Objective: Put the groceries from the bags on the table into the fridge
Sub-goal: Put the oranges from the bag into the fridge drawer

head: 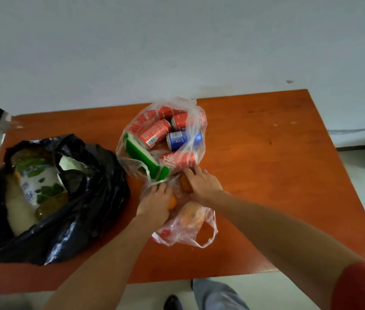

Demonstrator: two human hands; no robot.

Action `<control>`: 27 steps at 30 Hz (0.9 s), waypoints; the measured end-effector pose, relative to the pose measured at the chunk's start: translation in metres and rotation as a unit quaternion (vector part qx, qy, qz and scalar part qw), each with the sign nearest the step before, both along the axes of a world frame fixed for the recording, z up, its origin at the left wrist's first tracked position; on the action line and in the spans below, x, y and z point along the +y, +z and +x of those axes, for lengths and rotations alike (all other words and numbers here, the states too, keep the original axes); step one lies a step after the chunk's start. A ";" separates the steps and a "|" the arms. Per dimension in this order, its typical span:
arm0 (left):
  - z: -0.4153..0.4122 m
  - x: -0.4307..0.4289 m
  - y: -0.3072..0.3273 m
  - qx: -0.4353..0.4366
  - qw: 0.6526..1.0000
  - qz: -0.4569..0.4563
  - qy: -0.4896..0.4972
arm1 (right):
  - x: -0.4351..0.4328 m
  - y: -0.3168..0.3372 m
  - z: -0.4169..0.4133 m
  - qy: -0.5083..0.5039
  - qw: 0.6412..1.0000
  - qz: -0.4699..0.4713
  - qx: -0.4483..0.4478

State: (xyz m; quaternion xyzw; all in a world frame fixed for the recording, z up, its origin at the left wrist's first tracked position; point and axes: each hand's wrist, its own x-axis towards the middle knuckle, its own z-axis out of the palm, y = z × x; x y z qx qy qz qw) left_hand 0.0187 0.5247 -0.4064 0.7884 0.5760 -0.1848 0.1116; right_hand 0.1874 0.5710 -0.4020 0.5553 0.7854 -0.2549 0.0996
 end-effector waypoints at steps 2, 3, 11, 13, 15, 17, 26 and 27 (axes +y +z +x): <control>-0.002 0.003 0.008 -0.023 1.000 0.001 -0.006 | -0.001 0.003 0.004 -0.007 1.000 0.008 0.004; -0.005 0.004 0.014 -0.035 0.999 0.005 -0.010 | -0.003 0.009 0.005 -0.012 1.000 0.017 0.011; -0.022 0.000 0.076 -0.112 0.992 0.041 -0.031 | -0.038 0.084 0.024 -0.102 0.988 0.104 0.045; -0.020 -0.007 0.095 -0.132 0.988 0.068 -0.052 | -0.060 0.101 0.032 -0.132 0.982 0.133 0.033; -0.014 -0.019 0.114 -0.161 0.979 0.088 -0.084 | -0.090 0.116 0.042 -0.163 0.972 0.166 0.016; -0.003 -0.036 0.130 -0.181 0.970 0.102 -0.127 | -0.127 0.128 0.054 -0.192 0.965 0.180 -0.007; 0.109 -0.126 0.201 -0.214 0.916 0.144 -0.308 | -0.299 0.199 0.136 -0.312 0.919 0.221 -0.100; 0.128 -0.139 0.208 -0.218 0.908 0.146 -0.327 | -0.321 0.206 0.148 -0.330 0.911 0.223 -0.103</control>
